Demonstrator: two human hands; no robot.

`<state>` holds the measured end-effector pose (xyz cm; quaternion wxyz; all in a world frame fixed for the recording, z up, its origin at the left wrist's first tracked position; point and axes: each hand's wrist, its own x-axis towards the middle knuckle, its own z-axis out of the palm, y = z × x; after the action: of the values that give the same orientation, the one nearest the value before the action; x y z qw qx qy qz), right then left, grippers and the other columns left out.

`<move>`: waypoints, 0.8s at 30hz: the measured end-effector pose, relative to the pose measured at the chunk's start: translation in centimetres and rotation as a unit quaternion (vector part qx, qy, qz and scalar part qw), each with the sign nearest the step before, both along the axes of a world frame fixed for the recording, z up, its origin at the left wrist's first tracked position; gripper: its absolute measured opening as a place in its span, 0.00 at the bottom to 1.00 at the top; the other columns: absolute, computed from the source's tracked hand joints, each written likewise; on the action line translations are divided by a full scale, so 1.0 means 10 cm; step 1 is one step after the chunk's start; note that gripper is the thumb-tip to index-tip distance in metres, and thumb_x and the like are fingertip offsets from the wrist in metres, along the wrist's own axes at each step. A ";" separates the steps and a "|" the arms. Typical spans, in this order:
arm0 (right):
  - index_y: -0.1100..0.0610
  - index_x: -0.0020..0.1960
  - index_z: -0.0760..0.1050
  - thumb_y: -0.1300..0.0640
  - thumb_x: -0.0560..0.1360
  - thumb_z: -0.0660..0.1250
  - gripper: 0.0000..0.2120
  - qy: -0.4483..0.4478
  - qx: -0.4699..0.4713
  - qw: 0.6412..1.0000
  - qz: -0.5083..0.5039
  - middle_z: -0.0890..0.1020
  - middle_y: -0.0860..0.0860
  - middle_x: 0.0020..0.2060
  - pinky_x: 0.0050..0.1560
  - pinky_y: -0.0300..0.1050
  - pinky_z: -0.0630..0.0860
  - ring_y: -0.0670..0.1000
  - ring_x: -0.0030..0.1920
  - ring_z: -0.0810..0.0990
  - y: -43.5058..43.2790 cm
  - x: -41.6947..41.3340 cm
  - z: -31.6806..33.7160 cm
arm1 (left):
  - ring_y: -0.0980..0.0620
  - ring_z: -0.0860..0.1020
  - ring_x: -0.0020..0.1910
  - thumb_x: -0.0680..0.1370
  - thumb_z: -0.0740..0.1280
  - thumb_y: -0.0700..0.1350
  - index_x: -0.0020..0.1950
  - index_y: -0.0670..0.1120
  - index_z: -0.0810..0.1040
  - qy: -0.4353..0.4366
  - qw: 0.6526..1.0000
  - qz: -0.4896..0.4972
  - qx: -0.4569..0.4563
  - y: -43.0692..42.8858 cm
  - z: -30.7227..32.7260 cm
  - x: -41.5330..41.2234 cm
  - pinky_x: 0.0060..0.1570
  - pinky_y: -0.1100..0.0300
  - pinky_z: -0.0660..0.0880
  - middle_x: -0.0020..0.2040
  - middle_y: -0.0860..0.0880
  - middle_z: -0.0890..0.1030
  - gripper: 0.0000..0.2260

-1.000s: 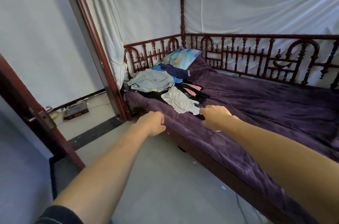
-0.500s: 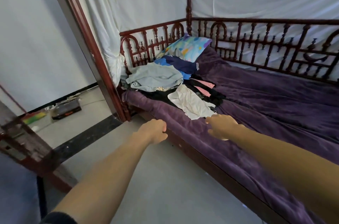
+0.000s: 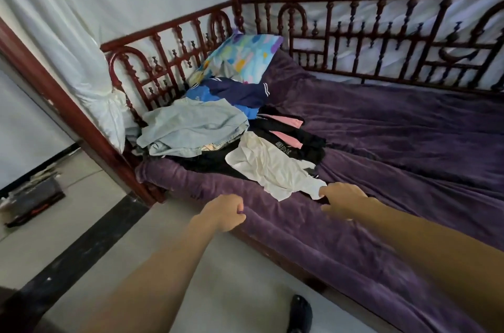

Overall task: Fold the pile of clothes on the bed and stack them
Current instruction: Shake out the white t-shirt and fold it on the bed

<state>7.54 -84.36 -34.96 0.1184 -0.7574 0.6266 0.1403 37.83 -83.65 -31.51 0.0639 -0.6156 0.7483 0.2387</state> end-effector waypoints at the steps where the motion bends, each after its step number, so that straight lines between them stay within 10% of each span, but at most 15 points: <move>1: 0.53 0.64 0.72 0.48 0.77 0.61 0.18 -0.009 0.006 1.000 -0.009 0.77 0.52 0.60 0.52 0.50 0.75 0.56 0.58 0.77 -0.20 0.00 -0.09 | 0.48 0.78 0.52 0.75 0.66 0.48 0.54 0.47 0.78 0.000 1.000 0.001 0.009 -0.20 -0.08 0.01 0.55 0.55 0.74 0.48 0.49 0.80 0.09; 14: 0.48 0.67 0.70 0.46 0.77 0.62 0.20 -0.070 0.116 0.989 -0.060 0.77 0.51 0.62 0.56 0.49 0.74 0.54 0.62 0.75 -2.30 0.50 -0.76 | 0.50 0.76 0.56 0.77 0.64 0.50 0.57 0.49 0.77 -0.025 0.998 0.001 0.064 -2.45 -0.75 0.45 0.55 0.56 0.72 0.54 0.51 0.79 0.11; 24: 0.45 0.63 0.73 0.45 0.77 0.62 0.16 -0.132 0.170 0.941 -0.263 0.79 0.48 0.59 0.56 0.48 0.75 0.53 0.58 0.78 -3.25 0.96 -1.72 | 0.46 0.74 0.55 0.78 0.60 0.45 0.56 0.43 0.74 -0.037 0.970 -0.239 0.034 -4.56 -1.69 0.18 0.51 0.54 0.71 0.56 0.47 0.76 0.09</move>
<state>17.15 -116.85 -52.20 0.3595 -0.5463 0.7489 0.1073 39.62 -129.28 -48.39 0.1671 -0.4249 0.8623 0.2188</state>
